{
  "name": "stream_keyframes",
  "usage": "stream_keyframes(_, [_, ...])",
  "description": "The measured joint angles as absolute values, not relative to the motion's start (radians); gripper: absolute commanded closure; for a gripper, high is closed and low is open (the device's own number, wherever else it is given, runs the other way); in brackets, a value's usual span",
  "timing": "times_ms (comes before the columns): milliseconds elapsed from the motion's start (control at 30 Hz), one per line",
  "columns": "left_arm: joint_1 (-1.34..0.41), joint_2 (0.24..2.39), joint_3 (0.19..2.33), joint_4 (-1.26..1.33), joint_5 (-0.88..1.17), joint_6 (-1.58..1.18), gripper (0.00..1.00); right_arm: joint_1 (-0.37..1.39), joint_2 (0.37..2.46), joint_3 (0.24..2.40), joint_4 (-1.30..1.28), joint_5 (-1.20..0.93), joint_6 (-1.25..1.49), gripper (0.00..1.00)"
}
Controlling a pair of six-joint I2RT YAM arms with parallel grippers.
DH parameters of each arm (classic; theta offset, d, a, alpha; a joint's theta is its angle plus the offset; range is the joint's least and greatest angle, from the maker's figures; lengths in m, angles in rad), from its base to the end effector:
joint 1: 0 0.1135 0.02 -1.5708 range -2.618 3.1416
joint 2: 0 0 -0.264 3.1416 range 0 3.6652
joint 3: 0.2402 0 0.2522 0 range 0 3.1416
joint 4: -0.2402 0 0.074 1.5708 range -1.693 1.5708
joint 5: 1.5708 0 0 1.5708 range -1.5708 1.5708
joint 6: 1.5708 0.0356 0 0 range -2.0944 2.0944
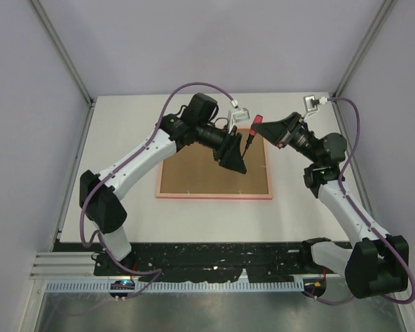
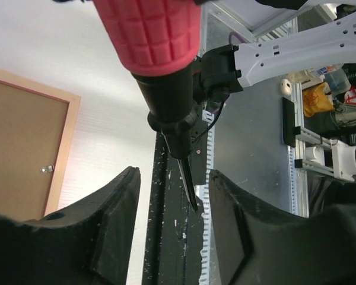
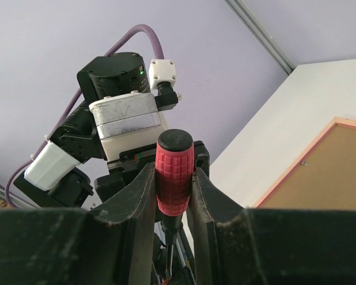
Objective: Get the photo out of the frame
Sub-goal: Pick up the screwdriver from the center of the board.
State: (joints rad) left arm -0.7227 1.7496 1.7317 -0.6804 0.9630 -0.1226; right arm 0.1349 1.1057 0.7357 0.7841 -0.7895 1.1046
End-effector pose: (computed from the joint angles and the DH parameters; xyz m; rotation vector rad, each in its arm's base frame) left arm 0.2696 -0.2767 0.3682 1.2062 2.0168 -1.5246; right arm 0.2368 0.0576 0.3567 -0.1199 1.4382 1.4950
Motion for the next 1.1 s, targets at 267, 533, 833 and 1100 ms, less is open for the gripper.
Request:
stream_keyframes(267, [-0.726,1.752,1.732,-0.686,0.942,-0.12,1.0,0.132,1.103,0.73,0.77,-0.768,1.09,0.92])
stream_keyframes(533, [-0.722,1.752,1.736,-0.713,0.916,-0.11,1.0,0.129,1.091,0.725,0.761,-0.778,1.016,0.43])
stream_keyframes(833, [-0.726,1.701,1.748,-0.904,0.907,0.135,1.0,0.128,1.139,0.96,0.345,-1.095,0.595,0.23])
stream_keyframes(1100, [-0.726,1.674,1.807,-1.13,0.908,0.31,1.0,0.151,1.145,1.006,0.071,-1.331,0.339,0.24])
